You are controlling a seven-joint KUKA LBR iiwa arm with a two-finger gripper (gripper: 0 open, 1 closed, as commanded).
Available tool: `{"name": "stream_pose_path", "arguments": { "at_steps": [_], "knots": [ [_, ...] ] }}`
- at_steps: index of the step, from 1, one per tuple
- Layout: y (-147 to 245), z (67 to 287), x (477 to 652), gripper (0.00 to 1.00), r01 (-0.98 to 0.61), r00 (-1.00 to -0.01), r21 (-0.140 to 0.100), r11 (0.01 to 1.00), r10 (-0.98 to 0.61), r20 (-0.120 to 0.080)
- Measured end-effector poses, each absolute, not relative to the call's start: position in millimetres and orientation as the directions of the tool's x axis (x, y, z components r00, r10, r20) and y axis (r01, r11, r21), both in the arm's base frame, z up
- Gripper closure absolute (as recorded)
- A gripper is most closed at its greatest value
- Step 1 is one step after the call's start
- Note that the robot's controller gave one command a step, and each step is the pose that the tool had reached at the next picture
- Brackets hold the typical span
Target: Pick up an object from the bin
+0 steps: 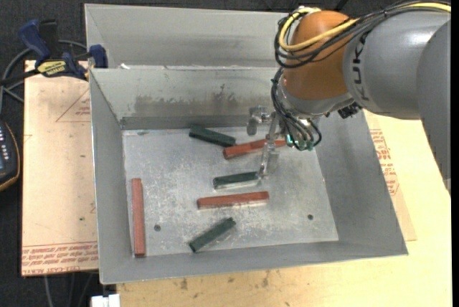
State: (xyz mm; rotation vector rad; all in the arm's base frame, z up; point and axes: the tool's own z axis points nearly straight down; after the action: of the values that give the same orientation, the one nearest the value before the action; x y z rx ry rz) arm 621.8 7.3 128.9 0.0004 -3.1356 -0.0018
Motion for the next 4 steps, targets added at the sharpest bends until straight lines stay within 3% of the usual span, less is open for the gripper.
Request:
{"name": "stream_pose_path", "arguments": {
  "at_steps": [1, 4],
  "knots": [
    [57.0, 68.1, 650.1, 0.0, 0.029, -1.0, 0.003, 1.0, 0.029, -0.002],
    [57.5, 73.7, 655.2, 0.0, 0.026, -1.0, 0.001, 1.0, 0.026, -0.003]
  ]
}}
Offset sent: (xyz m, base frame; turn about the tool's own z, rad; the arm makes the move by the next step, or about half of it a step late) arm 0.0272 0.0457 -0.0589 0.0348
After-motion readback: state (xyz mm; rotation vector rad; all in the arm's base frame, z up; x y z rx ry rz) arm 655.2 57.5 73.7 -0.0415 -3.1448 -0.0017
